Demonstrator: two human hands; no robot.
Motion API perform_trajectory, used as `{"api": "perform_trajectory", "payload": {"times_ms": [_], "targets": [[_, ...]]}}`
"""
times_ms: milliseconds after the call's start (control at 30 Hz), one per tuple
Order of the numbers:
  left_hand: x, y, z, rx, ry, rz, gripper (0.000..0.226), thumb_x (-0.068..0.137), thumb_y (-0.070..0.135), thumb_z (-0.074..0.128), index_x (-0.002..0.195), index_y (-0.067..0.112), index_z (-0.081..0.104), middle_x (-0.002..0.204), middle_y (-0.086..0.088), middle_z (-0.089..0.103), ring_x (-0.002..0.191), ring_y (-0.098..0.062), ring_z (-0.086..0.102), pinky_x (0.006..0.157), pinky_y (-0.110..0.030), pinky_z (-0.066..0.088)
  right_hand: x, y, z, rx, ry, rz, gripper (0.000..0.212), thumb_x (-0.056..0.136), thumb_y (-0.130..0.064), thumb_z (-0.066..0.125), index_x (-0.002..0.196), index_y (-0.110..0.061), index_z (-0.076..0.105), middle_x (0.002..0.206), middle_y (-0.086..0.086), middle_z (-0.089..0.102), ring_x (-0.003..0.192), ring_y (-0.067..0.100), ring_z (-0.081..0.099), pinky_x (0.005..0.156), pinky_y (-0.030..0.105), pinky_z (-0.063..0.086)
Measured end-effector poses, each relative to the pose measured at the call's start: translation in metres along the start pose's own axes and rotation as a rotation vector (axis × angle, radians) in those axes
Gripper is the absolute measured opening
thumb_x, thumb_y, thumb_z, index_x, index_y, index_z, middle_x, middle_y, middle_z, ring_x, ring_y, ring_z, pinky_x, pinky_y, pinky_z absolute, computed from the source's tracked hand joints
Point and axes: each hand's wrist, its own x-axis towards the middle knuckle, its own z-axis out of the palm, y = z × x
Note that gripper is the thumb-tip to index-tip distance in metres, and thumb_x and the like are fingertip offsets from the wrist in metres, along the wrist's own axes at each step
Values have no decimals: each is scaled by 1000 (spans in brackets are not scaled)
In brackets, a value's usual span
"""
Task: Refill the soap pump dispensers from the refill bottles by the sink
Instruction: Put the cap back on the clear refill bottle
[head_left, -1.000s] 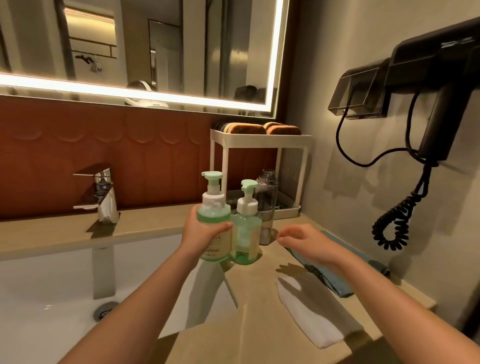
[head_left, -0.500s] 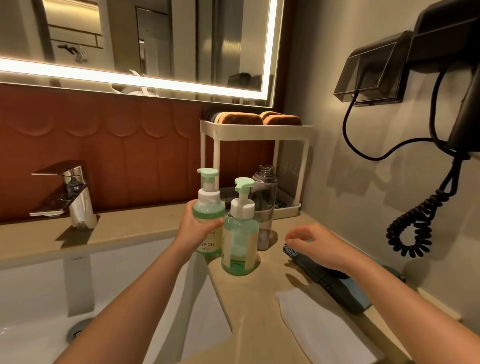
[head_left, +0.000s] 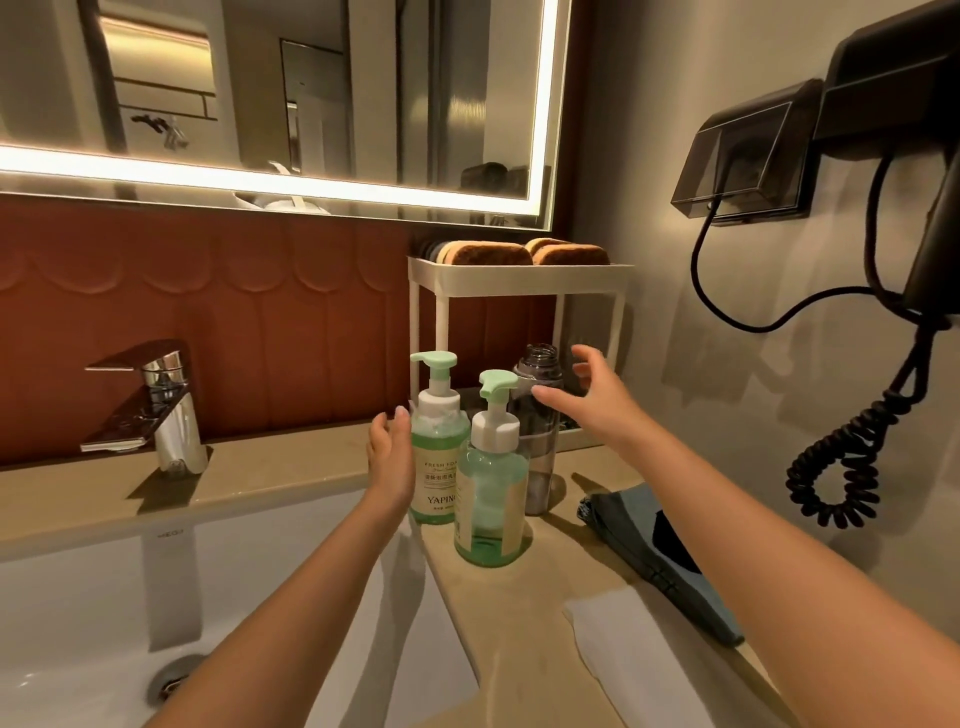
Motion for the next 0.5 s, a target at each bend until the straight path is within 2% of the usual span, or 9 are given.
{"api": "perform_trajectory", "payload": {"times_ms": [67, 133, 167, 233, 300, 400, 500], "targets": [[-14, 3, -1, -15, 135, 77, 53, 98, 41, 28, 141, 11, 26, 145, -8, 29, 133, -22, 30, 106, -36, 27, 11, -2, 8, 10, -28, -2, 86, 80, -32, 72, 147, -18, 19, 150, 7, 30, 136, 23, 31, 106, 35, 32], [-30, 4, -3, -7, 157, 130, 46, 98, 39, 32, 136, 13, 32, 139, -5, 32, 128, -19, 32, 102, -32, 29, 19, 2, 15, 46, -55, 11, 86, 77, -28, 74, 145, -17, 22, 146, 6, 37, 133, 23, 38, 105, 36, 36], [-37, 6, -3, 4, 137, 138, 45, 97, 42, 35, 133, 17, 34, 136, -3, 32, 126, -18, 33, 103, -32, 30, 21, 3, 18, 53, -56, 17, 84, 77, -27, 75, 144, -17, 25, 143, 6, 41, 130, 23, 41, 104, 37, 39], [-51, 12, -5, 39, 89, 162, 46, 87, 54, 40, 124, 27, 37, 128, 5, 33, 123, -16, 36, 107, -41, 33, 21, 7, 22, 39, -27, 17, 78, 75, -28, 76, 140, -15, 34, 137, 4, 48, 126, 22, 46, 103, 39, 42], [-64, 21, -4, 52, 44, 218, 46, 77, 56, 39, 117, 33, 36, 124, 9, 33, 121, -15, 37, 106, -47, 35, 17, 10, 23, 31, 59, -24, 73, 73, -31, 77, 135, -15, 41, 130, -1, 53, 121, 18, 49, 101, 38, 43], [-87, 37, 1, 39, -29, 278, 49, 72, 61, 39, 114, 36, 36, 116, 12, 36, 115, -10, 39, 104, -42, 36, 0, 7, 17, 110, 223, -104, 59, 73, -31, 77, 123, -18, 49, 116, -7, 55, 110, 14, 53, 92, 33, 46], [-98, 47, 7, -4, -84, 296, 55, 68, 65, 40, 114, 35, 38, 113, 17, 38, 114, -10, 40, 98, -35, 39, -17, 3, 4, 177, 317, -148, 57, 72, -36, 77, 121, -22, 52, 116, -4, 60, 108, 14, 56, 88, 33, 50]]}}
